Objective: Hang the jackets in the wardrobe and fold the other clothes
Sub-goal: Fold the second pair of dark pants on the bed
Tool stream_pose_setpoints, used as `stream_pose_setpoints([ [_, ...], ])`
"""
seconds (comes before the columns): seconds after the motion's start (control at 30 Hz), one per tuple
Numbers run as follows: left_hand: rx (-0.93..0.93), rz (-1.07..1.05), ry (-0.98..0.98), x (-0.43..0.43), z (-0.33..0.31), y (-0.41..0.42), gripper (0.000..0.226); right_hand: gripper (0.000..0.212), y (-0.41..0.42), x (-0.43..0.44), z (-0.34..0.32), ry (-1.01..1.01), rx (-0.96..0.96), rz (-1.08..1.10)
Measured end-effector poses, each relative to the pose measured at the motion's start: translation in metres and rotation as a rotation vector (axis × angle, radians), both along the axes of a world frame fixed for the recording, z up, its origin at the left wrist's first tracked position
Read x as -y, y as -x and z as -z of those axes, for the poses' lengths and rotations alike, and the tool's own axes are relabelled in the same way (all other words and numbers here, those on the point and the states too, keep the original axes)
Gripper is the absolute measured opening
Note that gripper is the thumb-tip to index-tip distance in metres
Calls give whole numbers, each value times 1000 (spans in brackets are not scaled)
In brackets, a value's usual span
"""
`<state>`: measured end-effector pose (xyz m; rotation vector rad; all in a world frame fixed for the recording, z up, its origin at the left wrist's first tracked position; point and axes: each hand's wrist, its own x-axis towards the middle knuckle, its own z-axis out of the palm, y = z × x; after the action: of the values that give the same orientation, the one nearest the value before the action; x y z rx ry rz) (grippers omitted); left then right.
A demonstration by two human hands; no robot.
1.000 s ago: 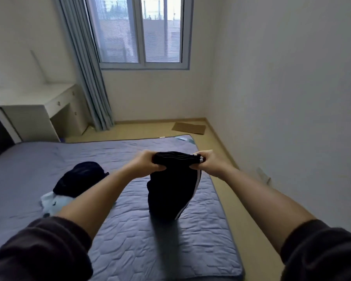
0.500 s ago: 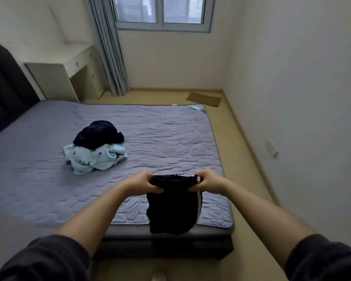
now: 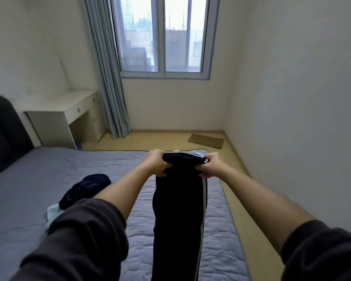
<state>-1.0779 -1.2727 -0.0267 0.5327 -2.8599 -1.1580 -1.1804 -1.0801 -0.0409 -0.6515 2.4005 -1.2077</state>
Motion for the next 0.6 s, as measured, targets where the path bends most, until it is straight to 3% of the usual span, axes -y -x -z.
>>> stream_pose_setpoints([
  [0.07,-160,-32,32,20,-49,41,13,7,35,25,-47,131,-95,50],
  [0.2,-388,-46,247,45,-129,93,16,25,83,50,-124,322,-247,125],
  [0.3,-514,-67,290,55,-163,111,18,28,100,59,-157,403,-318,113],
  [0.47,-617,-69,292,54,-170,110,15,30,104,61,-167,457,-347,109],
  [0.6,-568,-62,268,43,-136,88,15,29,84,47,-137,422,-292,99],
])
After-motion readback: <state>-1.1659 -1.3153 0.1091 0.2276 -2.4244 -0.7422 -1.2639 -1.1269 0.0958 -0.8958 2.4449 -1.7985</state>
